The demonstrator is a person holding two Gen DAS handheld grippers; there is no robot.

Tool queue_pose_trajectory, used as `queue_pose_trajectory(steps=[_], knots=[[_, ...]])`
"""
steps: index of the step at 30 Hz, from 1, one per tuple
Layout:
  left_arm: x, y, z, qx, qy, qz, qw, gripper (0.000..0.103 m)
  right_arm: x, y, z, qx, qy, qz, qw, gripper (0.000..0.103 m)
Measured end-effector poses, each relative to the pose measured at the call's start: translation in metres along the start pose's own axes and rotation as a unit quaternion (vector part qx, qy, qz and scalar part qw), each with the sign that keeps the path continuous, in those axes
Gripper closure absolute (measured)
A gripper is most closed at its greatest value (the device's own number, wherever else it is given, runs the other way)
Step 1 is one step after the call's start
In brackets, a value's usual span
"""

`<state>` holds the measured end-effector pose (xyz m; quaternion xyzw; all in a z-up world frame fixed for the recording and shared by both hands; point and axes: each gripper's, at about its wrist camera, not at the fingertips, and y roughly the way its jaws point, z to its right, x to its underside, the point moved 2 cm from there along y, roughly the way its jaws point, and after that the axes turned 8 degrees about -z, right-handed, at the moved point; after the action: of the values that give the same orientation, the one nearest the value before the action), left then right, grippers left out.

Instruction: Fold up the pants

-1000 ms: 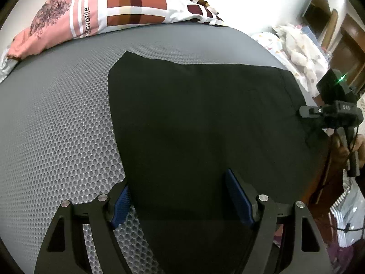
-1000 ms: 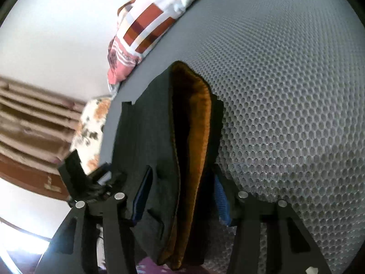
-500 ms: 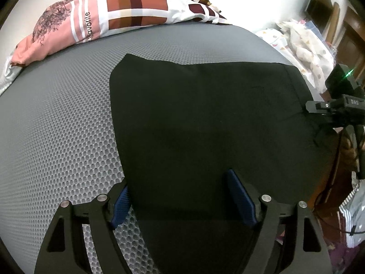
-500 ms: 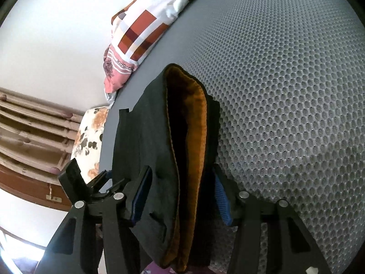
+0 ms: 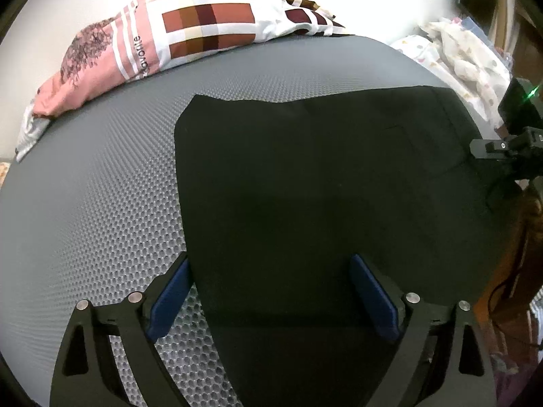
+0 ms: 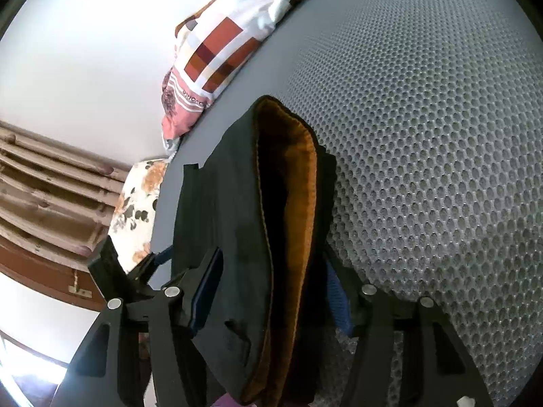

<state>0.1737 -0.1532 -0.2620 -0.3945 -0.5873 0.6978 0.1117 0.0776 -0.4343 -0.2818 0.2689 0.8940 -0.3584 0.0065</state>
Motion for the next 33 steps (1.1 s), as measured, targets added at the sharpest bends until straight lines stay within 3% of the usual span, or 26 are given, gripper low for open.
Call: queue_pose_trajectory(steps=[4, 6, 13, 21, 25, 28, 33], knots=[[0.000, -0.001, 0.002, -0.014, 0.006, 0.005, 0.9999, 0.009, -0.001, 0.001, -0.003, 0.014, -0.002, 0.000, 1.000, 0.052], [0.001, -0.002, 0.004, -0.025, 0.008, 0.008, 0.9996, 0.009, -0.001, 0.004, -0.009, 0.041, -0.017, 0.000, 0.999, 0.059], [0.002, -0.003, 0.010, -0.048, 0.014, 0.013, 0.9986, 0.009, 0.002, 0.008, -0.019, 0.096, -0.062, 0.006, 0.993, 0.065], [-0.001, -0.003, 0.012, -0.057, 0.019, 0.006, 0.9982, 0.009, 0.007, 0.005, -0.018, 0.094, -0.066, 0.016, 0.993, 0.065], [-0.001, -0.003, 0.011, -0.050, 0.015, 0.011, 0.9986, 0.008, 0.008, 0.004, -0.019, 0.097, -0.060, 0.016, 0.993, 0.062], [0.000, -0.002, 0.009, -0.041, 0.013, 0.015, 0.9990, 0.008, 0.007, 0.009, -0.029, 0.130, -0.070, 0.016, 0.989, 0.059], [0.001, 0.000, 0.001, -0.015, -0.004, 0.014, 0.9998, 0.008, 0.014, 0.016, -0.042, 0.196, -0.114, 0.024, 0.974, 0.064]])
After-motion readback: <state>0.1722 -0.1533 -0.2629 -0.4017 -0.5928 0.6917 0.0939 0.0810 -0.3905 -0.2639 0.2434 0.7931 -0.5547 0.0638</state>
